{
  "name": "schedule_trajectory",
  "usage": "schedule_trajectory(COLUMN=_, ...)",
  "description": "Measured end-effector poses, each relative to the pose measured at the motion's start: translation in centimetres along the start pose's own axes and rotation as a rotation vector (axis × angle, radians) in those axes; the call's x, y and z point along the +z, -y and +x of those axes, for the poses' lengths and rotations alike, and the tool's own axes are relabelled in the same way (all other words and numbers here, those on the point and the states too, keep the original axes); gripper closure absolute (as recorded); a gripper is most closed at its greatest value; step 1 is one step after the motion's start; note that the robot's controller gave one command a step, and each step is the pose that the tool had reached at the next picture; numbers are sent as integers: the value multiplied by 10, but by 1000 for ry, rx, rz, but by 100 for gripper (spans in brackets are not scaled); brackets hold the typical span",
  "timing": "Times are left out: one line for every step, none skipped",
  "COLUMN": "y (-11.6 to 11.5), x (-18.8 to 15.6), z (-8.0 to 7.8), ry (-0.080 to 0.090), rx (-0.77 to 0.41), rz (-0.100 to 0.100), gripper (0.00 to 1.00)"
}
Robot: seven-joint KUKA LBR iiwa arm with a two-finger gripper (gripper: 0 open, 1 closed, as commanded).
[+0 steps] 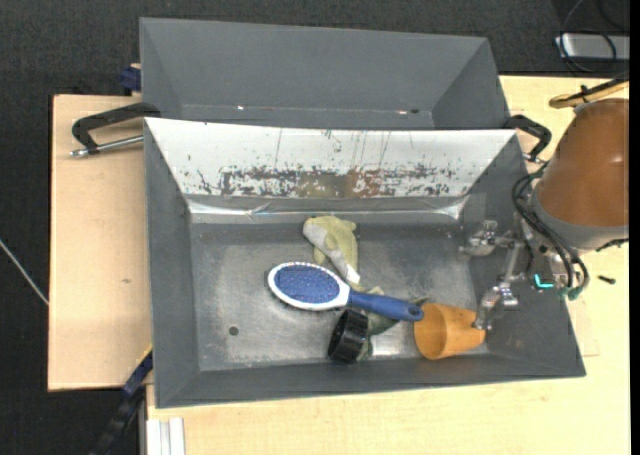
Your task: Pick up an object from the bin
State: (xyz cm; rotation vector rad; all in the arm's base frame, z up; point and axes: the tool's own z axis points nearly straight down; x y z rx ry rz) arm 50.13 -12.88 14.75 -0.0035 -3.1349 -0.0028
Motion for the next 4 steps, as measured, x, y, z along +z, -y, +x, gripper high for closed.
schedule_trajectory(y=-26, x=41, z=-1, ry=15, rx=-115, rz=3, gripper=0)
schedule_trajectory(y=-26, x=43, z=-1, ry=11, rx=-117, rz=3, gripper=100)
schedule_trajectory(y=-44, x=60, z=-5, ry=15, rx=-22, rz=6, gripper=100)
schedule_trajectory(y=-85, x=-74, z=0, ry=18, rx=-280, rz=4, gripper=100)
